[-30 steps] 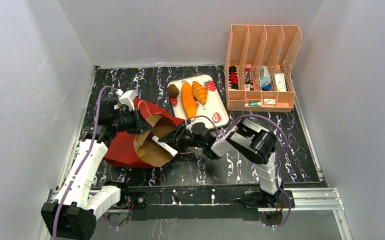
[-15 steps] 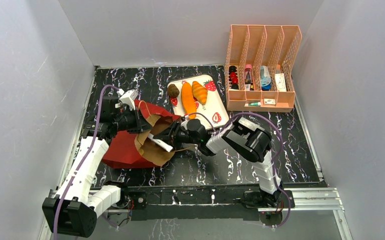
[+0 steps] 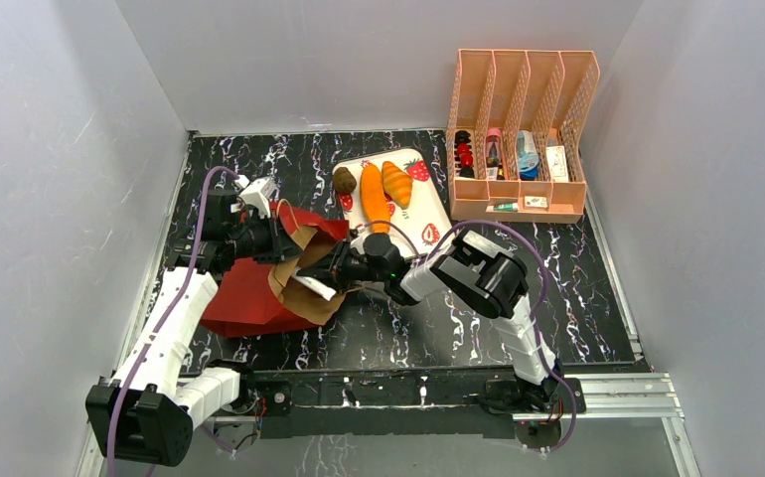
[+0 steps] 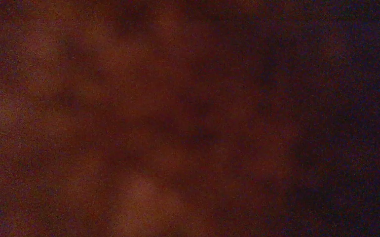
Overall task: Take the fake bread out of the paper bag
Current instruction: Take out the fake bread from the paper bag.
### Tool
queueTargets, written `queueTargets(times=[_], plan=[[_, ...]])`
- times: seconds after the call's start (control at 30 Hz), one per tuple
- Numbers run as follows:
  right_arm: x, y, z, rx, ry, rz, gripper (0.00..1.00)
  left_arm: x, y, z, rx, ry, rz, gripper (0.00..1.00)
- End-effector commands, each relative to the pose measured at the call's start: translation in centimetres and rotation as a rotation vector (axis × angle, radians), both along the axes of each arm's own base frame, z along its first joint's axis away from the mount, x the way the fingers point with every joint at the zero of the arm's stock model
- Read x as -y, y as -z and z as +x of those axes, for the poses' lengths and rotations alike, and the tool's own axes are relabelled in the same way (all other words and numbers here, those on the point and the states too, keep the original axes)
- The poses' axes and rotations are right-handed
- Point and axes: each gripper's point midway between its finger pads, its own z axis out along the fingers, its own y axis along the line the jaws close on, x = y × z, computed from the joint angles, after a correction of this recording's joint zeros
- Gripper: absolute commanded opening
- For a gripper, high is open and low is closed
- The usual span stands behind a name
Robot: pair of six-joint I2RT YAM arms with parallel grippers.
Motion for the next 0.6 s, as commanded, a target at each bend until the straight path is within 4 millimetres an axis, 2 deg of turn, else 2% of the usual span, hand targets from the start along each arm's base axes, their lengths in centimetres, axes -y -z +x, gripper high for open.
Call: queueTargets(times=[0.0, 0.17, 0.57], plan=[[-0.9, -2.8, -0.1, 0.053, -0.019, 0.095, 0.0, 1.2, -1.7, -1.1, 0.016, 0.072, -0.06, 0.0], [0.0, -3.6, -0.2, 0.075, -0.007, 0.094, 0.0, 0.4, -1.6, -0.8, 0.035, 0.035, -0.018, 0.0], [4.8, -5.1, -0.6, 0.169, 0.041, 0.04, 0.0, -1.3, -1.6, -0.4, 0.071, -0.043, 0.065, 0.0]])
